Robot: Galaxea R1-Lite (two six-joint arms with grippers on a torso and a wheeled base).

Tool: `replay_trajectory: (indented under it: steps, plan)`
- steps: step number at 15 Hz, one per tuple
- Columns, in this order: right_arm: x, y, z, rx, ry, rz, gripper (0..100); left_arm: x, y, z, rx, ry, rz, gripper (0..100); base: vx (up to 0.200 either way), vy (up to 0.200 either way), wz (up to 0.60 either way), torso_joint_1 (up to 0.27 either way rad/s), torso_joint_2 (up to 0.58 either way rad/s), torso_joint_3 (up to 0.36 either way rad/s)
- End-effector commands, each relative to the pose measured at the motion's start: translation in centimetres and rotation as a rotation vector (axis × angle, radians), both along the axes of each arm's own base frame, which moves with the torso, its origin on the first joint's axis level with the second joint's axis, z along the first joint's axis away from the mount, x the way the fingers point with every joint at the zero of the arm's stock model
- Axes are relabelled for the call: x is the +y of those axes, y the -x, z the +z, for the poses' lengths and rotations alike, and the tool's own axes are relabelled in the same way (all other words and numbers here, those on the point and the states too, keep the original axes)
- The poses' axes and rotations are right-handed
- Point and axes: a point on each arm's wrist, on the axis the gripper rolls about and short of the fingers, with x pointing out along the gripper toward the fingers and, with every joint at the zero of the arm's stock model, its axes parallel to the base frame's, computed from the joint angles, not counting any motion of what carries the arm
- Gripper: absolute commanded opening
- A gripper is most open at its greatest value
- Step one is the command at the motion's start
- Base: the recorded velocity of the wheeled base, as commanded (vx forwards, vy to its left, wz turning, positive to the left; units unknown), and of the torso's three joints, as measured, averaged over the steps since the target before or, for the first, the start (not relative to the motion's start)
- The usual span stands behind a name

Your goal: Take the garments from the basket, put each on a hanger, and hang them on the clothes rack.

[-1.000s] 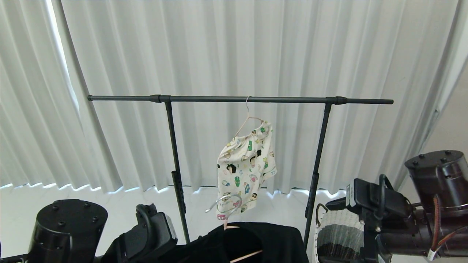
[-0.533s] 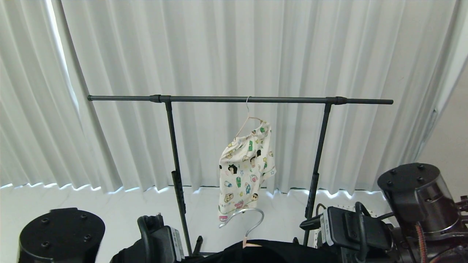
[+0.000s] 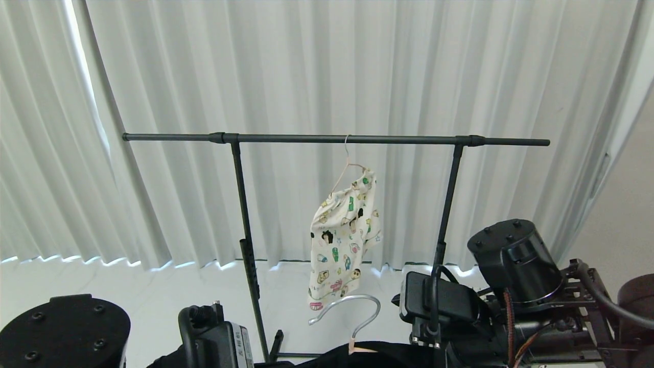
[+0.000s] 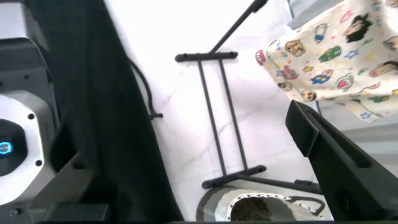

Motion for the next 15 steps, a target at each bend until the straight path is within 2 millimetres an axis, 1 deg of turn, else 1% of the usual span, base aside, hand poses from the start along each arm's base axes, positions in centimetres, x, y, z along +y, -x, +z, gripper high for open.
replay_trajectory:
  steps: [1,7,8,15]
  plan:
    - [0.27,-0.16,-0.43,0.01,0.012,0.002,100,0.06,0.1,0.03,-0.002,0.002,-0.002,0,0.0,0.0,0.0,0.0,0.0,0.0]
    - [0.43,0.57,-0.14,0.005,0.004,0.031,100,0.13,-0.05,-0.02,-0.001,0.0,0.008,0,0.0,0.0,0.0,0.0,0.0,0.0]
    - [0.48,0.64,-0.14,0.004,0.004,0.033,0,0.14,-0.03,0.0,-0.002,0.001,0.008,0,0.0,0.0,0.0,0.0,0.0,0.0]
    - [0.32,0.69,0.13,-0.021,0.002,0.04,0,0.17,-0.03,-0.04,-0.004,-0.003,0.013,0,0.0,0.0,0.0,0.0,0.0,0.0]
